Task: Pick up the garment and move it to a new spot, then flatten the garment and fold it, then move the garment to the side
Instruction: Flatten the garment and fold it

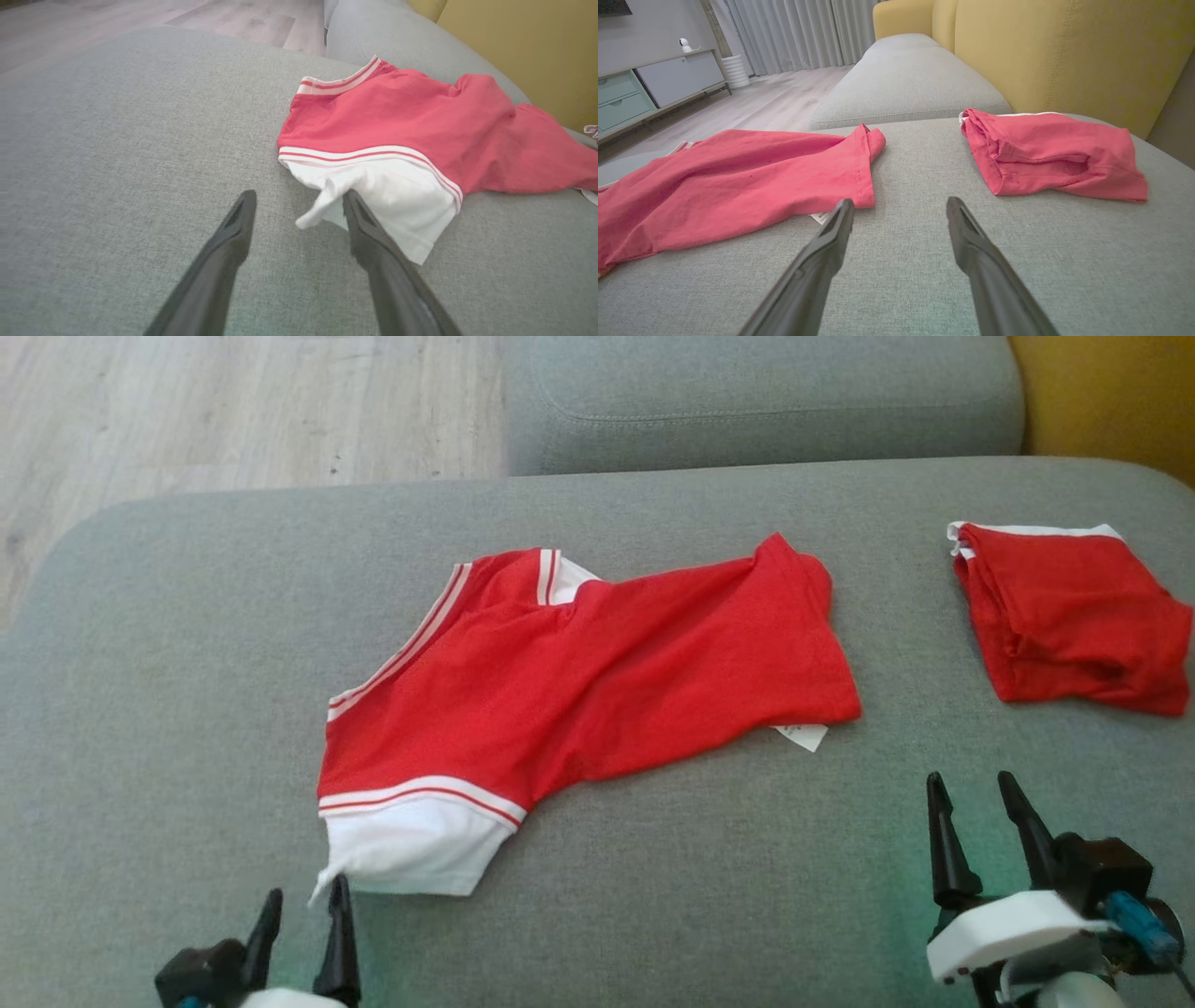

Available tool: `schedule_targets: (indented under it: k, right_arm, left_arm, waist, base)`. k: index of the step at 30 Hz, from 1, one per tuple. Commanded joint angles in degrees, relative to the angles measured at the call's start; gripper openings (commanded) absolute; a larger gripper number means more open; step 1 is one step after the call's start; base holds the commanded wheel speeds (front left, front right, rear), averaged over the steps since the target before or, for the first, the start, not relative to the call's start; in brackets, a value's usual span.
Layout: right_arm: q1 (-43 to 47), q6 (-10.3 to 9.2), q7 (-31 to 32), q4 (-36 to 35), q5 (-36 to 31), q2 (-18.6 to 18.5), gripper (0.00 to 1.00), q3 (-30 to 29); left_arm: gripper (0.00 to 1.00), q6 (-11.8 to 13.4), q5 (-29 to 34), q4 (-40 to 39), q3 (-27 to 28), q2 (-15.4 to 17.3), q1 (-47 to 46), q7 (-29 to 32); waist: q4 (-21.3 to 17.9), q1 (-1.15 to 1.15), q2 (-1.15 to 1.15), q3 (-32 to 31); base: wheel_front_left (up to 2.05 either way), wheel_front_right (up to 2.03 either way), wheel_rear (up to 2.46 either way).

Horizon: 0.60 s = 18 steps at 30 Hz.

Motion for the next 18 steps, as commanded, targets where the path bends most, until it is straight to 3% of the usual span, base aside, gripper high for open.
schedule_targets:
  k: [1, 18]
  right_arm:
    - [-1.4, 0.39, 0.1, -1.6, -0.5, -0.3, 1.0, 1.0]
    - [-1.0, 0.39, -1.4, -2.3, 1.2, -0.3, 1.0, 1.1]
  left_arm:
    - [1.0, -0.4, 0.0, -0.9, 2.7, 0.5, -3.6, -1.5]
    - [1.0, -1.6, 4.2, -2.5, 2.5, -3.3, -4.8, -4.4]
  waist:
    - [0.4, 0.0, 0.0, -0.3]
    - [1.9, 0.0, 0.0, -4.7]
  base:
    - [0.0, 0.0, 0.0]
    - [0.0, 0.0, 0.0]
